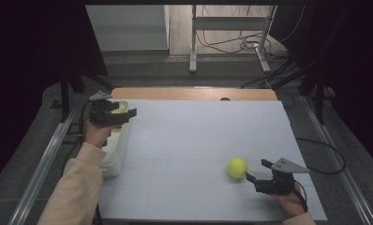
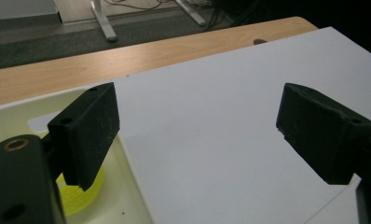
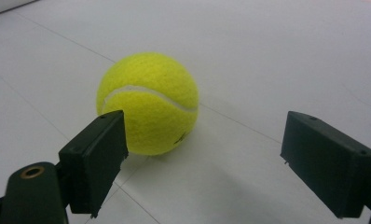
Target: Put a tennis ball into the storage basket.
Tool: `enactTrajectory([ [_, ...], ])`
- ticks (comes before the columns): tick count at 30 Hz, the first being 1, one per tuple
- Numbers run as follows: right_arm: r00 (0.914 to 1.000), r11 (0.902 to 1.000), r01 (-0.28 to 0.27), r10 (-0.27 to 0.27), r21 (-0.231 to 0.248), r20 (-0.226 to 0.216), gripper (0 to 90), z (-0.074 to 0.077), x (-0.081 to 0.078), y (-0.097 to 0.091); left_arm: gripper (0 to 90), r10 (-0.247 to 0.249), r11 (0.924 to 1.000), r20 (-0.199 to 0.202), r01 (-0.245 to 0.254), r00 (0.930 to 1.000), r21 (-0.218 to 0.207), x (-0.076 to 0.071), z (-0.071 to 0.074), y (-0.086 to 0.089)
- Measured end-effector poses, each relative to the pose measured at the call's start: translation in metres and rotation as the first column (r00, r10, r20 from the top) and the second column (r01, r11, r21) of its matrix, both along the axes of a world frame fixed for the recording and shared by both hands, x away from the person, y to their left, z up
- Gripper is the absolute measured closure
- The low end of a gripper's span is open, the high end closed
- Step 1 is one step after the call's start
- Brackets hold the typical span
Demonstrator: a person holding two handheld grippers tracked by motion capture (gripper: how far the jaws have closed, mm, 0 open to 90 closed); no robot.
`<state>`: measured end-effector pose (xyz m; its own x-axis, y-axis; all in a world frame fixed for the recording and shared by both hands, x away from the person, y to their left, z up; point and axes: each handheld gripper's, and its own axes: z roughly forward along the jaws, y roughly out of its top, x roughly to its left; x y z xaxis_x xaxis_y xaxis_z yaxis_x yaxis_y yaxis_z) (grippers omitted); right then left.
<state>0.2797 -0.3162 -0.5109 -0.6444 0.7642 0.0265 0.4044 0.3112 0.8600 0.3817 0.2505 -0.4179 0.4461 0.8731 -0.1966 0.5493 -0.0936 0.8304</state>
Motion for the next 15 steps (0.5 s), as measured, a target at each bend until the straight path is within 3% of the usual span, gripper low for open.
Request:
enactTrajectory([
  [8,0.9999,0.9999,0.012,-0.012,-0.002,-0.001,14.7,0.000,-0.002,-0.001,14.0,-0.046,0.9988,0.050,0.047,0.9977,-0.011,-0.014,0.004,-0.009],
  [15,0.9999,0.9999,0.010,-0.010,0.008,0.006,14.7,0.000,-0.001,-0.005,14.0,-0.105,0.9941,0.062,0.106,0.9925,-0.019,-0.017,0.002,-0.026],
])
